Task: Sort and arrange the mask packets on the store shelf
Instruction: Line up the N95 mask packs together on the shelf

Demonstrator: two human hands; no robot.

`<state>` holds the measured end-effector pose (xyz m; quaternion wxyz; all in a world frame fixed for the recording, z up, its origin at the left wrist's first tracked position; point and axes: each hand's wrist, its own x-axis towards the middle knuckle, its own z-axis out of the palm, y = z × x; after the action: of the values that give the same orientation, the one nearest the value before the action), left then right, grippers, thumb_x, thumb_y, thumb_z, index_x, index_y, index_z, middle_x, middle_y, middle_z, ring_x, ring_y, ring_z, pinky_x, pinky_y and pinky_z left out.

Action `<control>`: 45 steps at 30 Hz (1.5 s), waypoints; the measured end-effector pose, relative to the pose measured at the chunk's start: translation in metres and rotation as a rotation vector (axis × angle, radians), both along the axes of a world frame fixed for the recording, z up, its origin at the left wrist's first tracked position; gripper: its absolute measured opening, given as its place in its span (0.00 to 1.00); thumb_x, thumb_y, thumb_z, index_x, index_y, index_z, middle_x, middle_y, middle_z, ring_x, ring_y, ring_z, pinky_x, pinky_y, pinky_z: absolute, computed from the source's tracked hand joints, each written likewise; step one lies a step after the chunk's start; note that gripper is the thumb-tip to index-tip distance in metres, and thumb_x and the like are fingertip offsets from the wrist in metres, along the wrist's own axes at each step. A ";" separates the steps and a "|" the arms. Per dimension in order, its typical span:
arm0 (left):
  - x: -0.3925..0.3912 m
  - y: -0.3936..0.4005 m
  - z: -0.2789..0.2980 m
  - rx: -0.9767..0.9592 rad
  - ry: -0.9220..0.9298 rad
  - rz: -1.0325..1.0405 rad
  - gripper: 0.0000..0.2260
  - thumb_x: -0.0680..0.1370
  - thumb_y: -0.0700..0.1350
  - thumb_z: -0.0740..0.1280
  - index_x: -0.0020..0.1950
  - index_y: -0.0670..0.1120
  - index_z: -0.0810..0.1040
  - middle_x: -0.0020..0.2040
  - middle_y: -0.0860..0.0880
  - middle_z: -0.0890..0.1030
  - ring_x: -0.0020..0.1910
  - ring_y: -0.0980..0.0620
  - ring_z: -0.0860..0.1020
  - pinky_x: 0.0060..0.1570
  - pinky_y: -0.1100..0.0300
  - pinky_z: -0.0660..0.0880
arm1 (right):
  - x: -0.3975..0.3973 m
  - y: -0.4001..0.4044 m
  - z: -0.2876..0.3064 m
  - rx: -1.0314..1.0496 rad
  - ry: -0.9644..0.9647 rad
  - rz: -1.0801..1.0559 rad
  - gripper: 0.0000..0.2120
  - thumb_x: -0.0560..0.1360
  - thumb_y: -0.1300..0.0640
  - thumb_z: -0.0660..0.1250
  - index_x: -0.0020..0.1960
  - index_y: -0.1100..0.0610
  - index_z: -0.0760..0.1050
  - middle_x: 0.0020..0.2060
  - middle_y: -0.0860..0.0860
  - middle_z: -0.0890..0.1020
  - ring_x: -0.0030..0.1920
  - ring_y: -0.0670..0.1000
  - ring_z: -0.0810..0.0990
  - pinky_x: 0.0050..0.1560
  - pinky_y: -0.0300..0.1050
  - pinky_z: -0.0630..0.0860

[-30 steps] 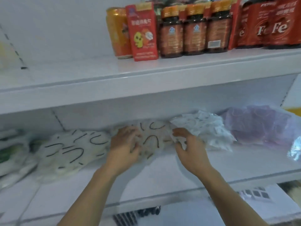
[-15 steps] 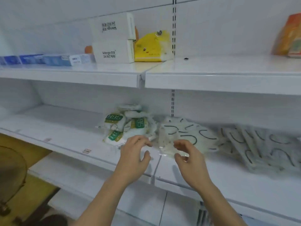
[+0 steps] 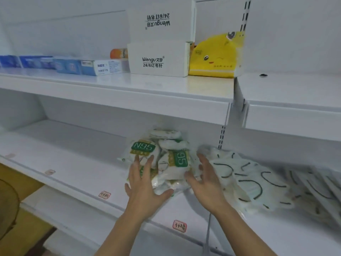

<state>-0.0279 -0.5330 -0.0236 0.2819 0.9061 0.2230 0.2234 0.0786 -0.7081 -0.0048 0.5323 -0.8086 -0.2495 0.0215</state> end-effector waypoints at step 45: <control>0.015 0.323 -0.039 0.159 -0.382 -0.374 0.24 0.72 0.59 0.69 0.66 0.51 0.76 0.63 0.49 0.75 0.62 0.47 0.74 0.60 0.41 0.74 | -0.041 0.306 -0.039 0.219 0.268 -0.488 0.22 0.73 0.31 0.68 0.65 0.34 0.71 0.58 0.44 0.81 0.59 0.49 0.80 0.62 0.55 0.78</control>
<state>-0.0130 -0.2097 -0.0630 0.2830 0.8923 -0.0235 0.3508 0.0380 -0.4024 -0.0442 0.6340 -0.7724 0.0241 -0.0275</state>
